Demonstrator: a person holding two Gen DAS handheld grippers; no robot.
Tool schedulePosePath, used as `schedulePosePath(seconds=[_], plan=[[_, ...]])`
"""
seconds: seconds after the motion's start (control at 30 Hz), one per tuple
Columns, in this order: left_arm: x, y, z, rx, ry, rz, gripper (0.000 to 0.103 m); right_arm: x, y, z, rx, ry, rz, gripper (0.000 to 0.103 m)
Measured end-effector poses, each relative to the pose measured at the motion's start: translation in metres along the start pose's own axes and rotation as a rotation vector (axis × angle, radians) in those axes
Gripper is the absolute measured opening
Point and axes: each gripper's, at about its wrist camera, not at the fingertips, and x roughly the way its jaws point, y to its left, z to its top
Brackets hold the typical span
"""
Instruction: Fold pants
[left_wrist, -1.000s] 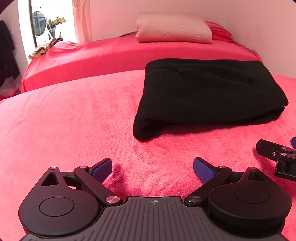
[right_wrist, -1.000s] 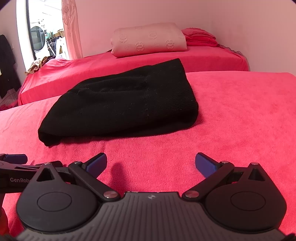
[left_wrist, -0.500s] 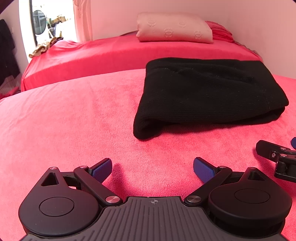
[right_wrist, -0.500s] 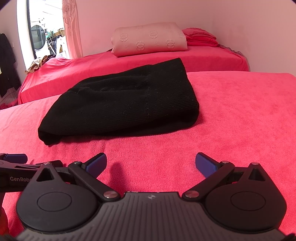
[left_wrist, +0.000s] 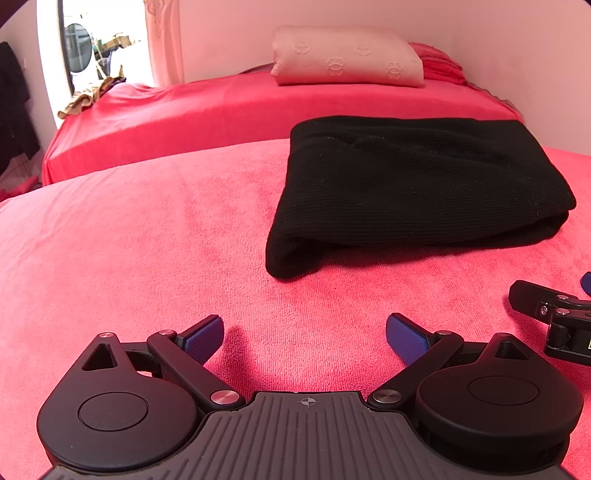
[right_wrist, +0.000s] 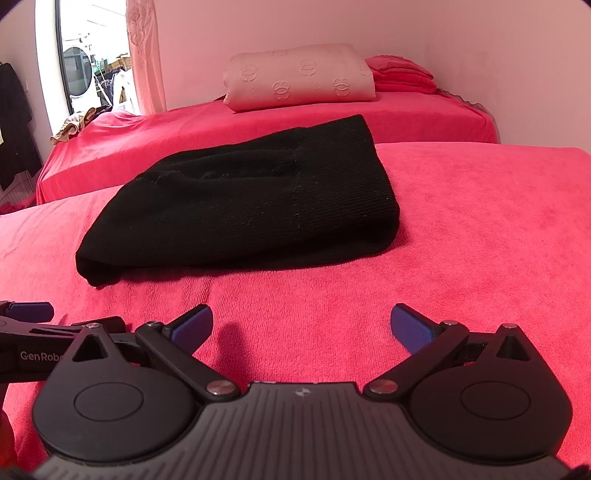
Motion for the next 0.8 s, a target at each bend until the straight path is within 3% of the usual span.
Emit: schedulePosePath(seconds=[0.8], plan=[[-0.0003, -0.0002, -0.0009, -0.002, -0.002, -0.007, 0.103, 0.0023, -0.0014, 0.0002, -0.008, 0.002, 0.000, 0.103]])
